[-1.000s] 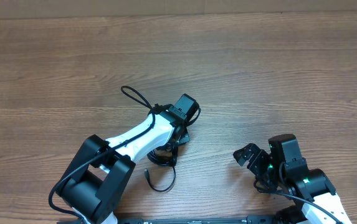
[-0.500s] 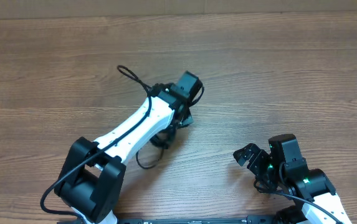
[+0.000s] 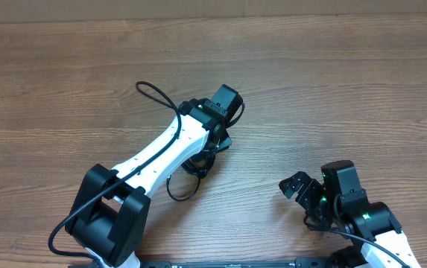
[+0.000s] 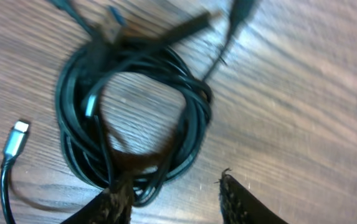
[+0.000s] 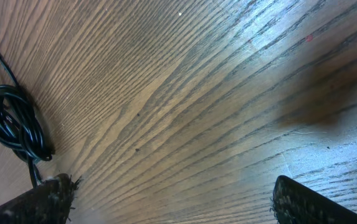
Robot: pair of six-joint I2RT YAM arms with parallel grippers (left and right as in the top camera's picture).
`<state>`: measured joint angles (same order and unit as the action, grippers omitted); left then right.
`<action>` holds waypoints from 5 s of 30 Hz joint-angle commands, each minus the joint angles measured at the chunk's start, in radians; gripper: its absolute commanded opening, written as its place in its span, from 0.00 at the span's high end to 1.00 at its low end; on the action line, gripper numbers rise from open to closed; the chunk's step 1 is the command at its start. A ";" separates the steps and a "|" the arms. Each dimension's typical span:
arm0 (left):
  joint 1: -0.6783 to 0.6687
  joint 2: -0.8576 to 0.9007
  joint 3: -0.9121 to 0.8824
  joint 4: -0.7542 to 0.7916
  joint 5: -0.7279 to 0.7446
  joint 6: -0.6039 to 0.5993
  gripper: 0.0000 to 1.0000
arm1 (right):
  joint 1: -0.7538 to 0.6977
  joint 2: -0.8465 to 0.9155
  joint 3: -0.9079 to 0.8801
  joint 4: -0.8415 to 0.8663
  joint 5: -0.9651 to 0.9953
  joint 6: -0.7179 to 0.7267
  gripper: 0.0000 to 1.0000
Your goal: Untangle cables
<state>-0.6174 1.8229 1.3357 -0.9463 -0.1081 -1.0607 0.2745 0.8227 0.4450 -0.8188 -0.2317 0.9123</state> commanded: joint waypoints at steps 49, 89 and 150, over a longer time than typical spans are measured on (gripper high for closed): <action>0.068 0.264 0.008 0.203 -0.089 -0.649 0.71 | -0.006 -0.008 0.007 0.005 0.006 -0.001 0.00; 0.085 -0.237 0.137 -0.435 0.258 -0.948 0.90 | -0.005 -0.008 0.007 0.337 -0.616 -0.218 0.05; 0.135 -0.233 0.130 -0.404 -0.039 -1.005 0.96 | 0.798 0.300 0.395 0.393 0.191 -0.206 0.96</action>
<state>-0.5545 1.5898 1.4647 -1.3655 -0.0322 -2.0697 1.0931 1.2022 0.8139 -0.3901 0.1474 0.7612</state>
